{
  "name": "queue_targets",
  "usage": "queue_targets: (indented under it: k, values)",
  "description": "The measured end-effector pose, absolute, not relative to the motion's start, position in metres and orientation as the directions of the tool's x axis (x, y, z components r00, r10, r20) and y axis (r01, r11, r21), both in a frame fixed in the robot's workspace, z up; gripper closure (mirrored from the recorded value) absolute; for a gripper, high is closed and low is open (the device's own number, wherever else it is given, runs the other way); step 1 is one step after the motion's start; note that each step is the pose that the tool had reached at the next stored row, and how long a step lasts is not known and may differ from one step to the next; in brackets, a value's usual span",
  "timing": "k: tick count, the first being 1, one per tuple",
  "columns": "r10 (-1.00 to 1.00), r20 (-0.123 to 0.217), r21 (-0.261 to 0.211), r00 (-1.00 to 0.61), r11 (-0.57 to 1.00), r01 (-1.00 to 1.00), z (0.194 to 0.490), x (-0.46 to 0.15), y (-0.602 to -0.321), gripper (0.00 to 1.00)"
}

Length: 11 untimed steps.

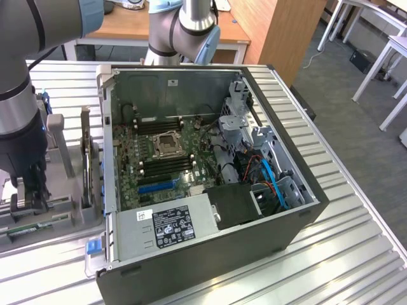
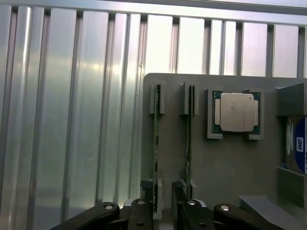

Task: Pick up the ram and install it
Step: 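Pick up the ram and move it above insertion slot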

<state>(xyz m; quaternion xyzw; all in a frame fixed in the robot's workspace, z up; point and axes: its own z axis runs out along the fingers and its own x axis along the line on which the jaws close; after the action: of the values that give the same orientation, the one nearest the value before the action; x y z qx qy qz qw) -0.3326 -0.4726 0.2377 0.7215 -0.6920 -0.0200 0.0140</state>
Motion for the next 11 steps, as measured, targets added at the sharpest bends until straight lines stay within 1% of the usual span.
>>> queue_targets:
  k: [11]
  values:
    - [-0.999,-0.008,0.048,0.047,-0.047,-0.998,0.2348,-0.3328,-0.4731,0.7]
